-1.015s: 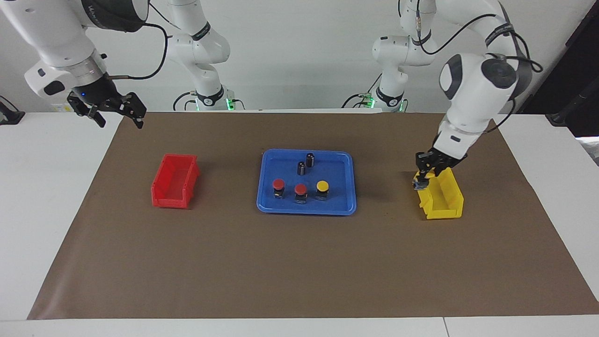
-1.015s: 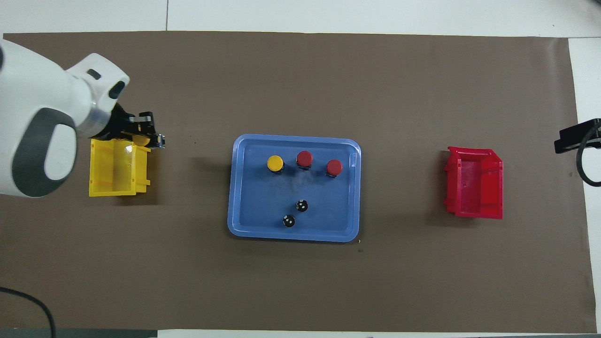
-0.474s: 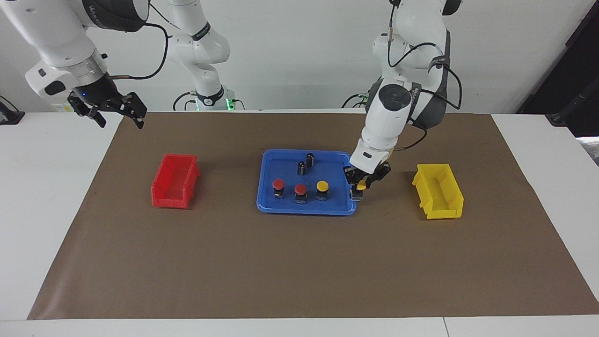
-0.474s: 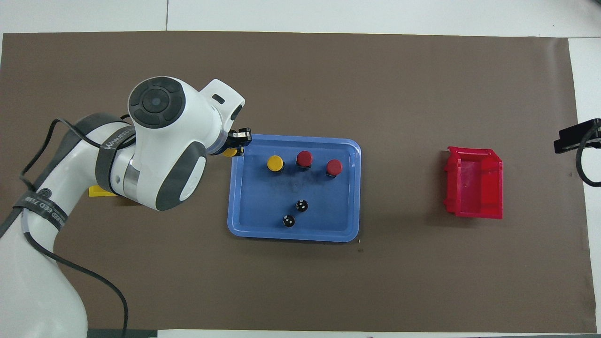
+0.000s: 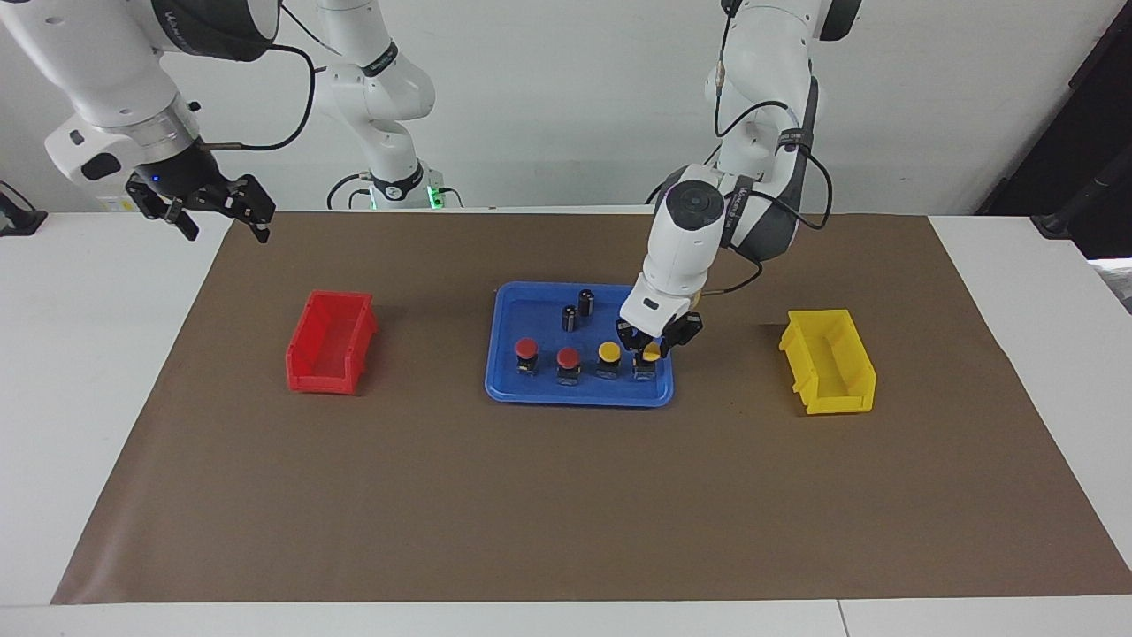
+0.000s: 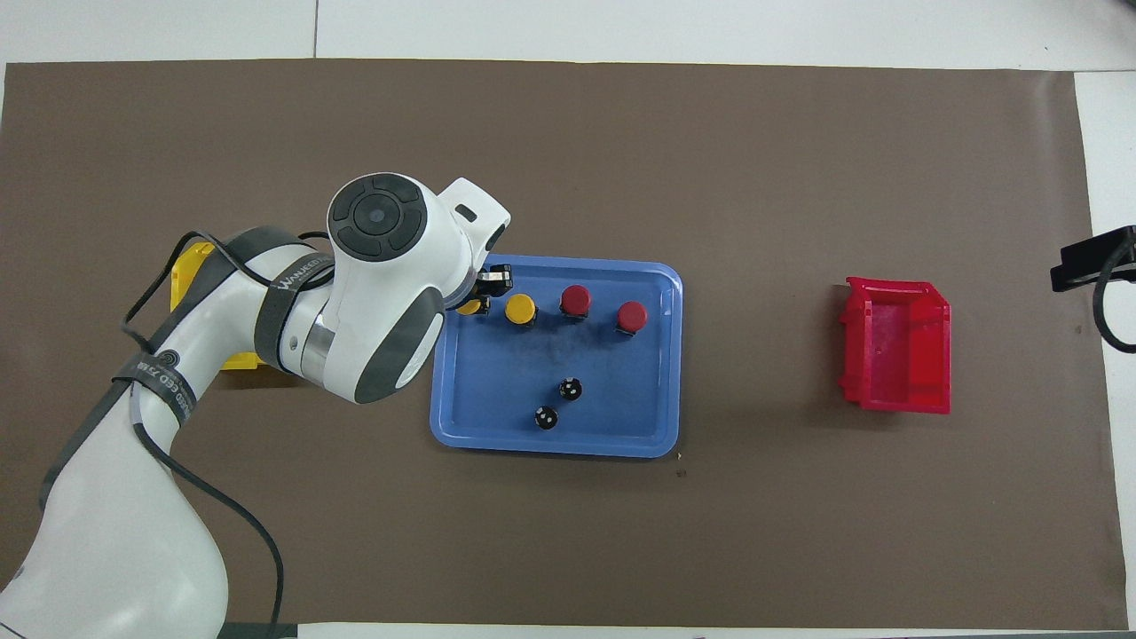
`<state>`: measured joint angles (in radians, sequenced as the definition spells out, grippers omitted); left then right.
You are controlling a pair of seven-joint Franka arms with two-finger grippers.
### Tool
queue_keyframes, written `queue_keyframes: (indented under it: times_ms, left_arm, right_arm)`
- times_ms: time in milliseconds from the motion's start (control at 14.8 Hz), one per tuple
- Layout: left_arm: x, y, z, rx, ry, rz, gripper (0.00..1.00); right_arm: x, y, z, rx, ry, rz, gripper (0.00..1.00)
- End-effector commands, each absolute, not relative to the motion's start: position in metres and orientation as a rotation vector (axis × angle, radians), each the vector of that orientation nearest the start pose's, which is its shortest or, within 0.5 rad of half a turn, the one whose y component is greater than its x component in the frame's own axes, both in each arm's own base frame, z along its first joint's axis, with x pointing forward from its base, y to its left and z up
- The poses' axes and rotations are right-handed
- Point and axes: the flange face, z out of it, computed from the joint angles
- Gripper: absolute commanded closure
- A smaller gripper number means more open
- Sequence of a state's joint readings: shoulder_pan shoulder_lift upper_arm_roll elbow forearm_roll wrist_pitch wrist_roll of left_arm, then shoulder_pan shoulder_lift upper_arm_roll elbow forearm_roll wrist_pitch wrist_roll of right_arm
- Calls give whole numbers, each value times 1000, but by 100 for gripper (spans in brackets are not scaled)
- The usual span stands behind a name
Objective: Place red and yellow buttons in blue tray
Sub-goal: 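Carry the yellow button to the tray and release it with the left gripper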
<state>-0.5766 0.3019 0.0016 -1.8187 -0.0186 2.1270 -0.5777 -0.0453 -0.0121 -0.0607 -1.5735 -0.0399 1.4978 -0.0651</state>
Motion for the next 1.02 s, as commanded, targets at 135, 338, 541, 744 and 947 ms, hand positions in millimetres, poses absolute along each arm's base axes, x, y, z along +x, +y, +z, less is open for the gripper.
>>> queue_keyframes:
  times_ms: [135,338,541,744,947]
  left_arm:
    - [526,-341,368,-3173,-45,-17,55]
    - [526,-341,374,-3167,-42,-2,40]
    - [529,-332,415,-3154,-54,36,40]
    - [543,-292,471,-3138,-95,76,30]
    - [547,-258,513,-3127,38,123,0]
  right_arm:
    - [532,-62,624,-3176,29,101,0]
    - [532,-61,624,-3176,27,101,0]
    - [532,-61,624,-3176,27,101,0]
    - [532,-60,624,-3175,24,101,0]
    - [532,-61,624,-3174,27,106,0]
